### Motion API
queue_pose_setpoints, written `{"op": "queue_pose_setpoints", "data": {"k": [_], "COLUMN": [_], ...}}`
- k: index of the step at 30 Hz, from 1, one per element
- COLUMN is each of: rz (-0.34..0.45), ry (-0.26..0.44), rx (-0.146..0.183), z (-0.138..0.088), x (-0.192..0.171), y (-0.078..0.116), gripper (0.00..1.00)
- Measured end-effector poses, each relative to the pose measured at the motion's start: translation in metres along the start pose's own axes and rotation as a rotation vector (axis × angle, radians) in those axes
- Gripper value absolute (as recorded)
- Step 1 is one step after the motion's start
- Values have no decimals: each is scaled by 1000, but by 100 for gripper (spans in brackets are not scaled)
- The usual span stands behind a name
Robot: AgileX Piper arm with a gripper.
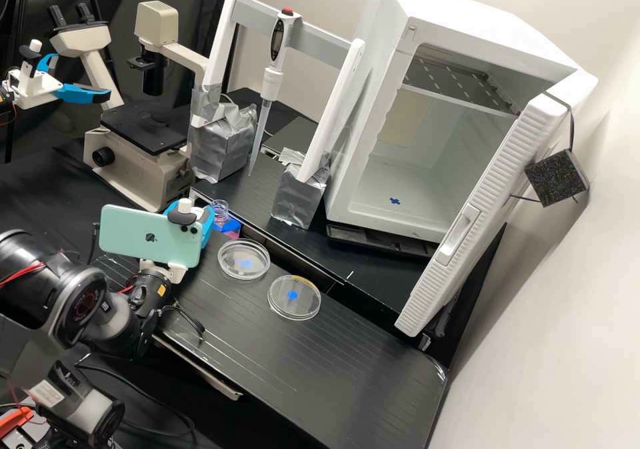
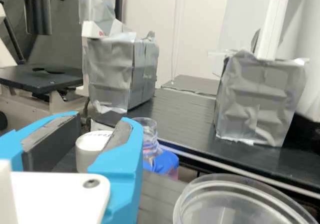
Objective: Open the bottle
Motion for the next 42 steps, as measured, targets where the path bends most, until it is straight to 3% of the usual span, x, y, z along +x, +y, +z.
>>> {"op": "queue_pose_setpoints", "data": {"k": [4, 5, 11, 22, 29, 35, 37, 42], "rz": [-7, -7, -7, -2, 70, 306, 376, 432], "ry": [-5, -5, -5, -12, 23, 6, -37, -106], "rx": [3, 4, 4, -29, -40, 35, 61, 99], "z": [1, 2, 2, -7, -20, -17, -12, -2], "x": [1, 1, 1, -7, -22, -22, -23, -25], "y": [-1, -2, -2, 5, 22, 40, 45, 50], "gripper": [0, 100, 100, 100, 100, 100, 100, 100]}}
